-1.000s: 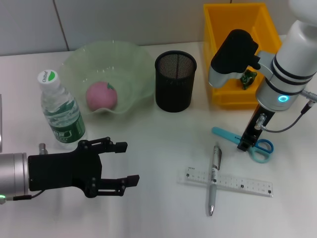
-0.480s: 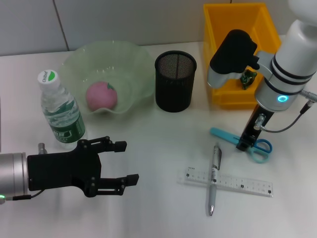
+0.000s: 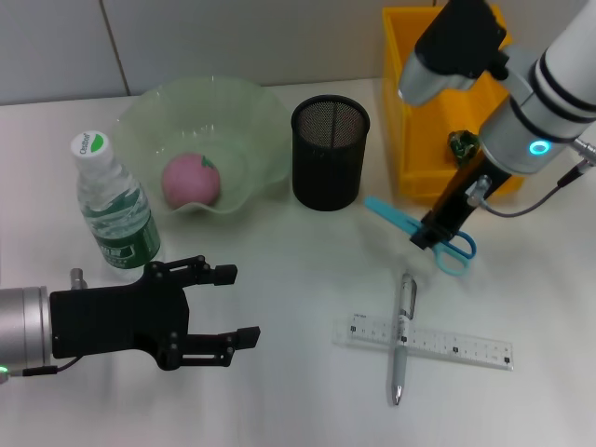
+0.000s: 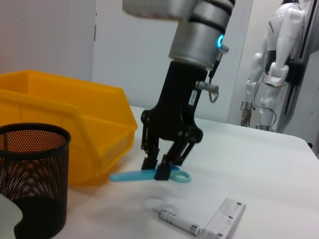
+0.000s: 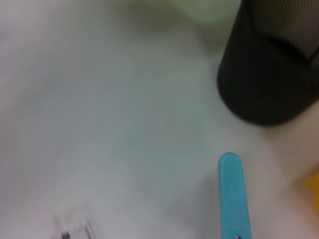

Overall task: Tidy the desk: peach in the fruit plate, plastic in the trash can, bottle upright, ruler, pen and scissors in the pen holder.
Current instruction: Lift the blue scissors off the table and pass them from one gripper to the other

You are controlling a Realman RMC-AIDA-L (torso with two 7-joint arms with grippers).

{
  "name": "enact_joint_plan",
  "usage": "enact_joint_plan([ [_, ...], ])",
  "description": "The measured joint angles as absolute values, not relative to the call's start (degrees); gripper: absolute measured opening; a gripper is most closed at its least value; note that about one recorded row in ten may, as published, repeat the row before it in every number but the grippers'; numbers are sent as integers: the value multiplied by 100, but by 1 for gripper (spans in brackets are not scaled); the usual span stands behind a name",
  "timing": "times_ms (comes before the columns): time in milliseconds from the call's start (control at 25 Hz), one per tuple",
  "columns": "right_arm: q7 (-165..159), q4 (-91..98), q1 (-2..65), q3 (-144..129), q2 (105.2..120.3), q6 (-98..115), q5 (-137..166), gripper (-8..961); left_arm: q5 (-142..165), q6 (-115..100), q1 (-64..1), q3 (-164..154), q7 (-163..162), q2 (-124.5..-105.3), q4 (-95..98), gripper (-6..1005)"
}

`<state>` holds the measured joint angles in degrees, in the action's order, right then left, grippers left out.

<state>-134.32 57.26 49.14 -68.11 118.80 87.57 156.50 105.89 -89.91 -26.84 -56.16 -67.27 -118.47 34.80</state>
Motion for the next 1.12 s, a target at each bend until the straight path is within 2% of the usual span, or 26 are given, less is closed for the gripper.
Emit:
enact_joint_plan([
  [320, -13023, 6248, 4569, -6325, 11865, 8842, 14781, 244, 10584, -8992, -2680, -5616, -6737, -11847, 3489, 843],
  [560, -12202, 6524, 4071, -5850, 11875, 8803, 13574, 246, 10524, -8991, -2680, -5612, -6751, -11848, 3496, 843],
  [1120, -10289, 5672, 3344, -5433, 11889, 8268, 11650, 249, 10292, -8991, -2667, -5602, -6712, -11847, 3479, 843],
])
